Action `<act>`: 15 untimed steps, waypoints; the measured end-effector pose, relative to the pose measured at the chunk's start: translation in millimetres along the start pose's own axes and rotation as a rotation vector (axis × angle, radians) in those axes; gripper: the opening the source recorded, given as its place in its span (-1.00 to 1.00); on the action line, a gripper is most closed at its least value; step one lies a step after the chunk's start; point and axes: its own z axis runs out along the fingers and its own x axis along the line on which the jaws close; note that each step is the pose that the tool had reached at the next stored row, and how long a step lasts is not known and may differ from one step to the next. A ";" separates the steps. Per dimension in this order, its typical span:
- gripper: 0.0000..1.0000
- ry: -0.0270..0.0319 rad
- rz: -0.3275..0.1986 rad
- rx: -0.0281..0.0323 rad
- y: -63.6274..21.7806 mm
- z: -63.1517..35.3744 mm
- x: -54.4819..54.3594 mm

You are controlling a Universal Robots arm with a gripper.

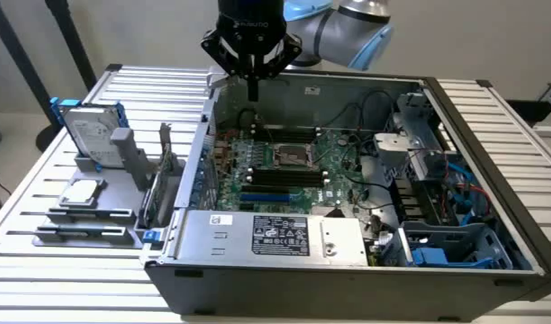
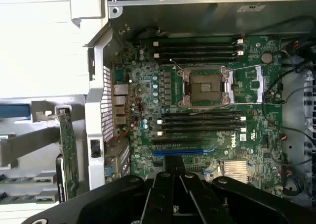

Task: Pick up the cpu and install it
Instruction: 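Reach for the cpu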

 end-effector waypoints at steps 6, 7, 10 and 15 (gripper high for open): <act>-0.79 0.0000 0.000 0.0000 0.0 0.0 0.0; -0.79 0.0000 0.000 0.0000 0.0 0.0 0.0; -0.79 0.0000 0.000 0.0000 0.0 0.0 0.0; -0.79 0.0005 0.000 0.0000 0.2 0.0 1.3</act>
